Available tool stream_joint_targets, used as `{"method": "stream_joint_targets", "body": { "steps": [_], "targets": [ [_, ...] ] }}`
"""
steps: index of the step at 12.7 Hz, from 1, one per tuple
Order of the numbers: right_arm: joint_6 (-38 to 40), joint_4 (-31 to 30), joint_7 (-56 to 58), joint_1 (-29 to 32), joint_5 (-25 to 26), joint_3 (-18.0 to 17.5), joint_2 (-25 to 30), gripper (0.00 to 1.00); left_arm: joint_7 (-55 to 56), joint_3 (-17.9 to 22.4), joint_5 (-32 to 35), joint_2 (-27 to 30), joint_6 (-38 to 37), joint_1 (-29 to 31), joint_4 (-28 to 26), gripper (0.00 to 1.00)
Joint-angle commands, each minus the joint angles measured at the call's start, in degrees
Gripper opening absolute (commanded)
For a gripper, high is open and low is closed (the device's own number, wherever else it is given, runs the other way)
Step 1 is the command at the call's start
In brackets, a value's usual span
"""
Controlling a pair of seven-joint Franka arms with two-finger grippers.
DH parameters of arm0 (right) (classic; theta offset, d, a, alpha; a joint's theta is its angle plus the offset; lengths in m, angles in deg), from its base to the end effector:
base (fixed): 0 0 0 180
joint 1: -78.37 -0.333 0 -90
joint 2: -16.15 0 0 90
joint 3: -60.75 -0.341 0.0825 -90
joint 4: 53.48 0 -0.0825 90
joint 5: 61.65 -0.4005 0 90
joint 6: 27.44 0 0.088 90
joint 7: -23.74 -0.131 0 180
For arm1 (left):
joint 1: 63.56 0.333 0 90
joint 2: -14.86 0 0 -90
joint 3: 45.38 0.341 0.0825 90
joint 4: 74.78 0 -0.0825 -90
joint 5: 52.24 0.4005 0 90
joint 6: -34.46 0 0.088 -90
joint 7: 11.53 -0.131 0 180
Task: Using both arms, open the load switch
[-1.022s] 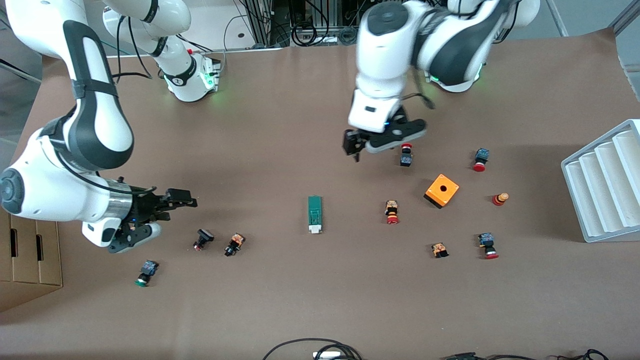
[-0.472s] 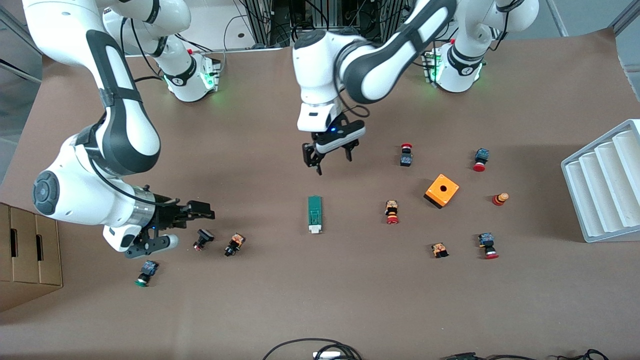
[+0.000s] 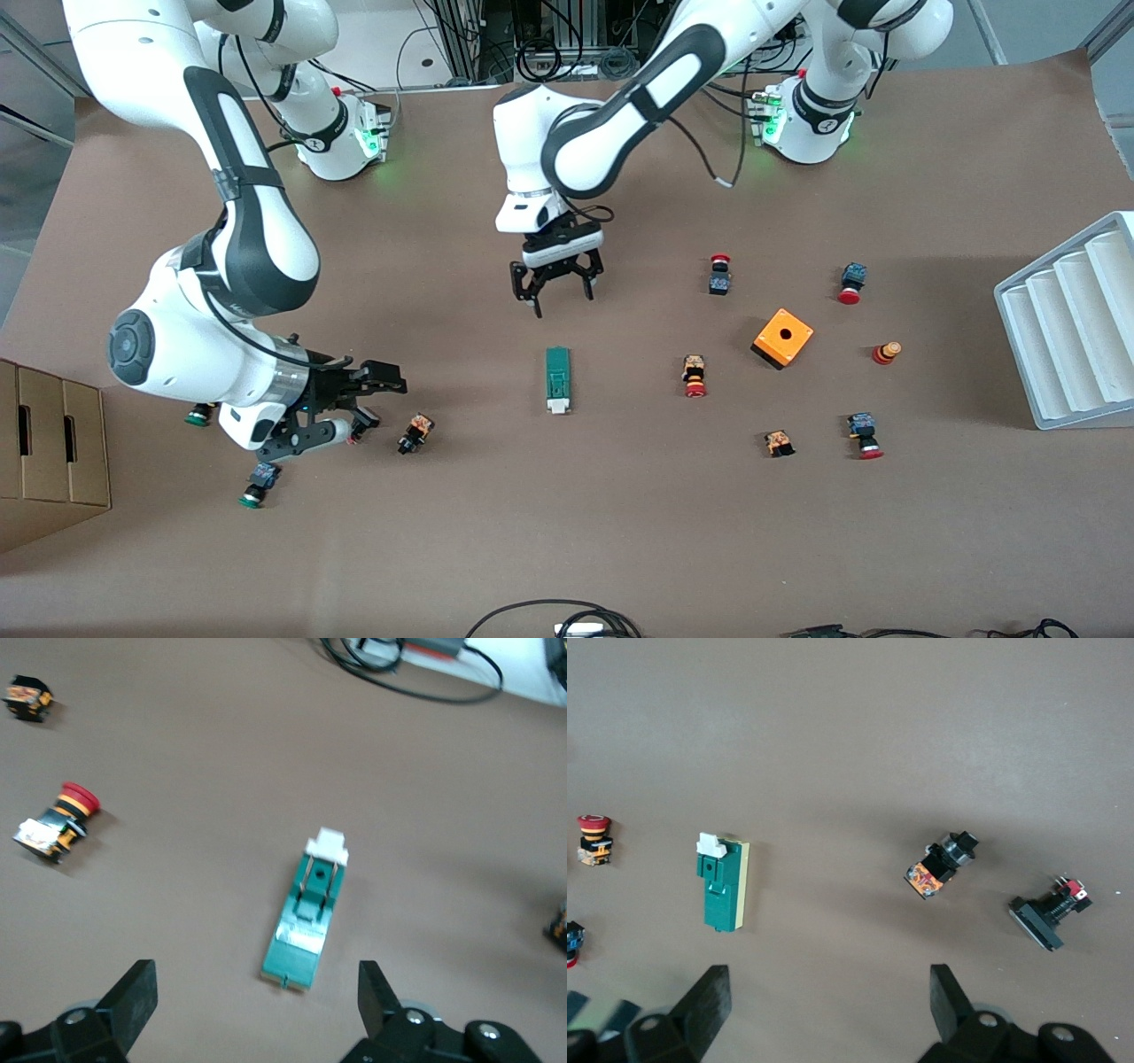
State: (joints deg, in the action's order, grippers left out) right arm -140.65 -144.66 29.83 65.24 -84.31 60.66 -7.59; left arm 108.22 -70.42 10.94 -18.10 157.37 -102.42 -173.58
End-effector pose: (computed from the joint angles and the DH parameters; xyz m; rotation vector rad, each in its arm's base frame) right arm 0.6716 0.1916 0.3905 -2.7713 -0.2415 0.0729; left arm 0.3844 -0.5876 0.2709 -2.9041 -0.5389 -1.0045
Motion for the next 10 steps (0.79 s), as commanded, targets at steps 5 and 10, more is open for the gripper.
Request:
{"method": "stream_joint_targets", "body": {
  "steps": [5,10],
  "targets": [
    [-3.7,0.5,0.4,-0.6,-9.0,0.4,-3.2,1.00,21.0,1.1,26.5,-12.6,-7.7,-6.1,1.4,1.00],
    [-6.0,-0.7,0.5,-0.9,-9.7,0.5,-4.9,1.00,23.2,1.7,32.6,-17.9,-13.6,-7.9,2.7,1.00]
  ]
}}
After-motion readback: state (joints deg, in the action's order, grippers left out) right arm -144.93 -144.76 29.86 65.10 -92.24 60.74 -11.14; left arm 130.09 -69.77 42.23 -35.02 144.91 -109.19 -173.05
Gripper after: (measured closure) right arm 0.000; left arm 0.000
